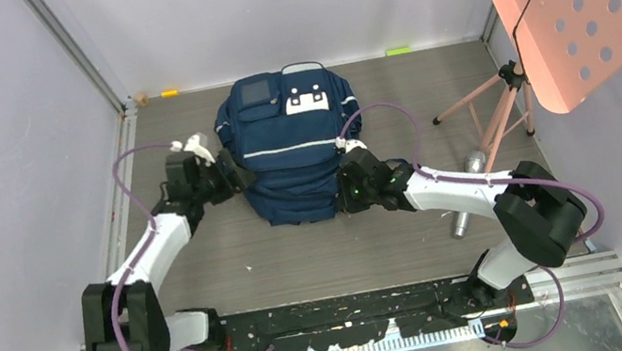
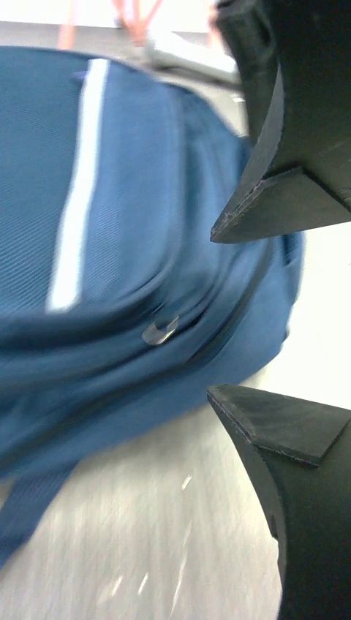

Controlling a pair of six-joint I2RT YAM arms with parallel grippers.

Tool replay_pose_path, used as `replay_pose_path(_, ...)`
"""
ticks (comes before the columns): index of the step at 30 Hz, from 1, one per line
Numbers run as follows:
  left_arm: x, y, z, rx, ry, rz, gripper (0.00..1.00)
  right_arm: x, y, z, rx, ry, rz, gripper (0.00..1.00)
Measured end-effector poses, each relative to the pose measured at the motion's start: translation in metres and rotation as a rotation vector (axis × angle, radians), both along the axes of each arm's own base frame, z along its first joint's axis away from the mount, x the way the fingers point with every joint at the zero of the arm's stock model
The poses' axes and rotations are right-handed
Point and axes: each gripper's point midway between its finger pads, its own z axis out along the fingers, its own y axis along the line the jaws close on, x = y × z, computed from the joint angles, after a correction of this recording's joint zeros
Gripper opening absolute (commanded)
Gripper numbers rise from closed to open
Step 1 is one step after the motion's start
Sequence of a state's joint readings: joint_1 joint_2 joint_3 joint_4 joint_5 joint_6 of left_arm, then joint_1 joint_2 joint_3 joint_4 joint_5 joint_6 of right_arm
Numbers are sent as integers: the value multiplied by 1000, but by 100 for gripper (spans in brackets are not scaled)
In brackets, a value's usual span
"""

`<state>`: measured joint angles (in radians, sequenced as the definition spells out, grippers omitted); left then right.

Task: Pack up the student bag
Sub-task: Zip the student bag at the center of the board.

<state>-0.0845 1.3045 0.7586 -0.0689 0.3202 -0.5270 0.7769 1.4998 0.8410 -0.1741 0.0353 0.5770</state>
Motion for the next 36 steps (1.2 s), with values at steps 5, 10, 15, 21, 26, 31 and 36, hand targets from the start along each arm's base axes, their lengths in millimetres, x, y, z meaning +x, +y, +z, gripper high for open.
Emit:
replay_pose_path(5,-52,-49,-13,-35,50,-99,75,0,1,-3,0,6,3,0)
replay_pose_path(10,-81,-68,-30,-70,106,-102,77,1,3,-6,0,9,0,0)
replay_pose_path(15,-91,-80,-50,-83,178,-105,77,2,4,-8,1,12,-1,1)
replay_pose_path(21,-89,-85,-62,-99,195,-84,72,1,4,-7,6,15,-4,0)
replay_pose_path(26,-82,-83,-82,-88,216,-44,18,1,5,-7,8,16,-5,0)
replay_pose_path(31,-78,-82,-82,-92,189,-31,0,3,6,-6,11,0,-12,0)
replay_pose_path(36,-79,-72,-69,-91,140,-16,0,6,4,-1,8,-17,-24,0)
